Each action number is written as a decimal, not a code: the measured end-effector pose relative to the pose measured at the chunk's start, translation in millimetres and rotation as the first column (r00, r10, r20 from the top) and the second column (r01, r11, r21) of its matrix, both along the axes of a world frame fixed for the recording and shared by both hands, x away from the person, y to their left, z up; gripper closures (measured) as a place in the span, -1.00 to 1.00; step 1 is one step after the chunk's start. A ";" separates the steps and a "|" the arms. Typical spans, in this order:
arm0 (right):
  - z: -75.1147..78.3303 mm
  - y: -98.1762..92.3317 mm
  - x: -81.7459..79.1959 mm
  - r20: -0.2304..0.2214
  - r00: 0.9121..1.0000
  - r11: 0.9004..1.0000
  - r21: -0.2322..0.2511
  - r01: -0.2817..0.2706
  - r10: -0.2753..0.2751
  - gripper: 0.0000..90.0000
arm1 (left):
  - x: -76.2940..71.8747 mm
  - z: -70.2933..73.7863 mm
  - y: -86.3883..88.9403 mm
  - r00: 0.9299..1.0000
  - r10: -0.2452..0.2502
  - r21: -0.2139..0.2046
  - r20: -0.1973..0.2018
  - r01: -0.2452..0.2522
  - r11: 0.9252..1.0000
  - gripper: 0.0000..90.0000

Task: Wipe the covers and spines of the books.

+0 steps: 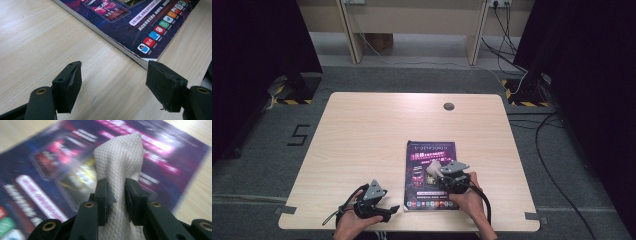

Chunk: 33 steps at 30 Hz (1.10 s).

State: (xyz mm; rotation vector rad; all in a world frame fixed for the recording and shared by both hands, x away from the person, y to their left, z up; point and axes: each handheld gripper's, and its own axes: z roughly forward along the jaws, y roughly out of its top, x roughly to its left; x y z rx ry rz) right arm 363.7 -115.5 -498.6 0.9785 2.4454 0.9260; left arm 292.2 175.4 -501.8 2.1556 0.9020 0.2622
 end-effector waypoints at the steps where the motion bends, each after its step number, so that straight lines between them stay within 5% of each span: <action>1: -0.1 3.5 -1.3 -0.001 1.000 1.000 -0.001 -0.011 0.011 0.62 | -0.2 0.1 0.6 1.000 0.002 0.001 -0.002 -0.002 1.000 -0.39; 12: -1.1 38.7 -19.2 -0.004 0.992 0.992 0.006 -0.124 0.124 0.62 | -0.1 4.6 14.8 0.999 0.035 -0.005 0.005 -0.035 0.999 -0.41; 21: -1.4 59.1 -38.3 -0.012 0.977 0.977 0.014 -0.214 0.214 0.62 | 7.1 7.0 25.9 0.997 0.075 -0.002 0.021 -0.075 0.997 -0.41; 27: -1.3 63.5 -46.8 -0.014 0.970 0.970 0.009 -0.243 0.243 0.62 | 12.2 6.4 35.1 0.993 0.117 0.011 0.029 -0.118 0.993 -0.40; 33: -0.7 52.9 -45.9 -0.014 0.976 0.976 0.003 -0.217 0.217 0.62 | 10.0 5.7 35.6 0.993 0.117 0.019 0.033 -0.117 0.993 -0.40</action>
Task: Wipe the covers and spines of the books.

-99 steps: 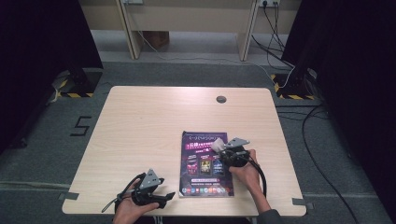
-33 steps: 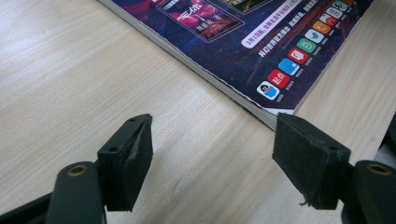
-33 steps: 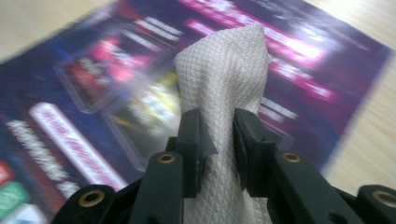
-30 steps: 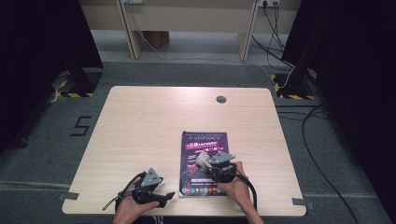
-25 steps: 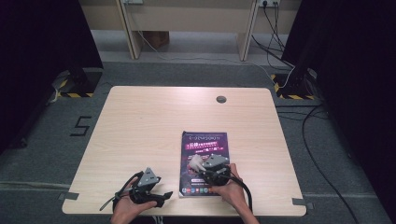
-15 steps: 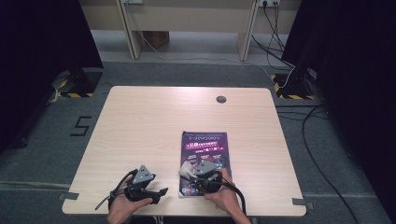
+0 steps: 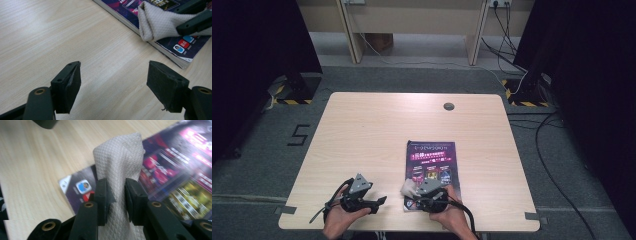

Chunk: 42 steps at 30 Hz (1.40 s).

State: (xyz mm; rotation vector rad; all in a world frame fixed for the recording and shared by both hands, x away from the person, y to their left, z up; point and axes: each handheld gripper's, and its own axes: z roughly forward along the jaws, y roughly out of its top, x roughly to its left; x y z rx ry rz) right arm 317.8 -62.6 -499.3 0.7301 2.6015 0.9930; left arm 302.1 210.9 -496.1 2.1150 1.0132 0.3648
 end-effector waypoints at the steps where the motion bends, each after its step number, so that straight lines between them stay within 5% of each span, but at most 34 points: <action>1: 0.2 -5.5 1.6 0.001 1.000 1.000 -0.004 0.014 -0.014 0.62 | -0.1 -0.2 0.0 1.000 0.001 0.001 -0.001 -0.001 1.000 -0.40; 6: 0.5 -35.7 11.9 0.012 0.994 0.994 -0.006 0.107 -0.107 0.62 | -0.9 -0.6 -0.5 1.000 0.002 0.005 -0.005 -0.002 1.000 -0.40; 13: 1.0 -73.4 26.9 0.021 0.973 0.973 -0.008 0.229 -0.229 0.62 | -1.2 -0.7 -0.4 1.000 0.004 0.005 -0.001 -0.003 1.000 -0.40; 23: 1.3 -100.1 40.7 0.020 0.945 0.945 -0.002 0.326 -0.326 0.63 | -0.3 -1.0 -1.3 1.000 -0.001 0.009 -0.002 0.001 1.000 -0.40; 29: 1.5 -85.6 31.0 0.025 0.962 0.962 -0.012 0.272 -0.271 0.63 | 0.3 -0.3 -0.2 1.000 0.003 0.010 0.001 -0.003 1.000 -0.40; 42: -0.7 -23.7 8.7 0.010 0.996 0.996 0.006 0.088 -0.088 0.62 | 5.6 0.6 6.0 0.999 0.045 0.013 0.005 -0.045 0.999 -0.41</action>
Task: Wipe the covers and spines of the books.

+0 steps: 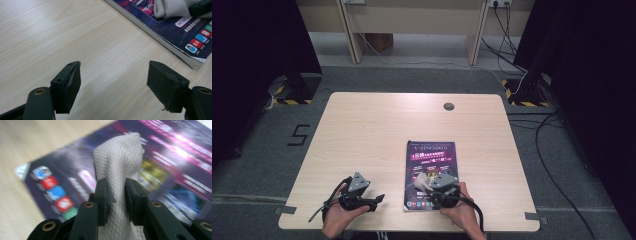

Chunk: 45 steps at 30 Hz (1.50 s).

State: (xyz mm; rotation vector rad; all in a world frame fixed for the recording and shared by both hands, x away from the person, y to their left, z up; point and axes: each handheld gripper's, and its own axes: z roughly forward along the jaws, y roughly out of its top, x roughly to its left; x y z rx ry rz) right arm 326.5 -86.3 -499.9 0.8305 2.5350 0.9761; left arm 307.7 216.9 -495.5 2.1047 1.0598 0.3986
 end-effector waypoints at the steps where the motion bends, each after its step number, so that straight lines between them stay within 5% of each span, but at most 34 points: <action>1: -0.2 4.8 -2.6 0.001 1.000 1.000 0.002 -0.015 0.015 0.62 | 0.5 -0.1 0.6 1.000 0.004 0.001 0.000 -0.004 1.000 -0.42; 10: 0.4 41.1 -23.2 -0.003 0.989 0.989 -0.011 -0.145 0.145 0.63 | 1.8 0.1 4.1 0.999 0.042 0.066 0.008 -0.042 0.997 -0.46; 25: 0.7 53.6 -34.3 -0.016 0.978 0.978 0.004 -0.207 0.207 0.65 | 4.5 1.2 10.4 0.997 0.078 0.036 0.005 -0.078 0.996 -0.47; 34: 1.6 38.0 -29.5 -0.038 0.983 0.984 0.008 -0.179 0.179 0.66 | 4.2 0.9 9.5 0.998 0.066 0.048 0.000 -0.065 0.997 -0.47; 45: 2.7 -21.8 -19.1 -0.022 0.999 1.000 -0.011 -0.024 0.024 0.66 | 2.5 1.0 6.6 0.998 0.058 0.042 0.004 -0.058 0.997 -0.46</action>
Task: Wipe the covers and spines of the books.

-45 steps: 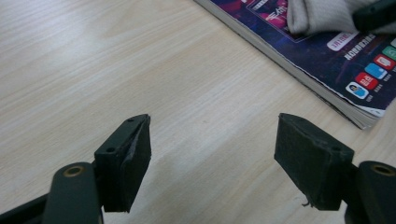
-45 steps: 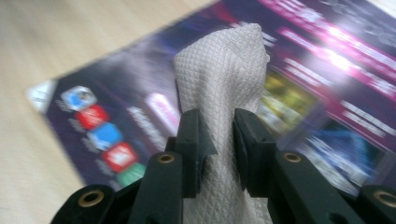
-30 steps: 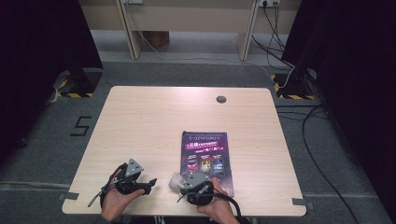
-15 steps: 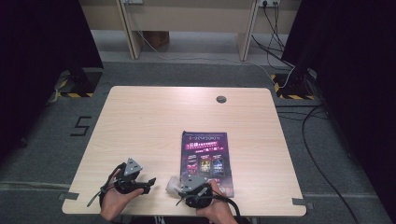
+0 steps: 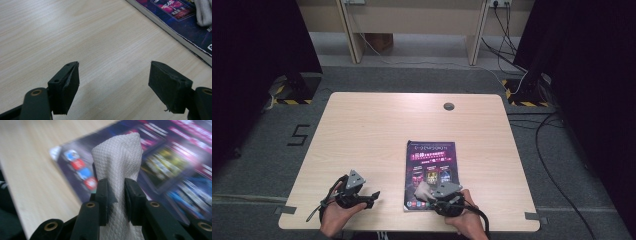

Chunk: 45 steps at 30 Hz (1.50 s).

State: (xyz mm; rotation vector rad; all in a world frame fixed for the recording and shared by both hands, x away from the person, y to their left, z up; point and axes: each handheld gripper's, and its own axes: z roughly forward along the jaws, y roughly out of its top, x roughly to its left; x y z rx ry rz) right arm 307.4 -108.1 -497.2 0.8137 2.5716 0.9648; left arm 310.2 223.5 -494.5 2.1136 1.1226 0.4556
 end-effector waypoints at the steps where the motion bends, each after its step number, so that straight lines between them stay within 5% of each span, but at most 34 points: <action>1: -0.2 -6.3 1.4 0.003 1.000 1.000 0.002 0.018 -0.018 0.66 | -0.3 0.4 -0.4 1.000 -0.002 0.004 -0.001 0.002 1.000 -0.46; 6: -0.5 -30.7 5.8 0.014 0.996 0.996 0.005 0.090 -0.091 0.66 | -1.2 0.1 -3.4 1.000 -0.016 -0.007 0.007 0.016 1.000 -0.46; 15: -0.4 -38.5 -5.8 0.010 0.998 0.998 0.005 0.067 -0.067 0.66 | -4.4 -0.3 -14.9 0.999 -0.045 -0.058 0.009 0.045 0.997 -0.46; 32: 0.4 -50.4 54.5 0.023 0.984 0.984 -0.008 0.175 -0.175 0.66 | -3.7 -8.9 -63.4 0.991 -0.131 -0.097 0.004 0.131 0.987 -0.46; 45: 1.5 -48.4 76.9 0.019 0.981 0.980 -0.020 0.196 -0.195 0.65 | -4.0 -14.1 -85.8 0.983 -0.186 -0.054 -0.007 0.185 0.981 -0.46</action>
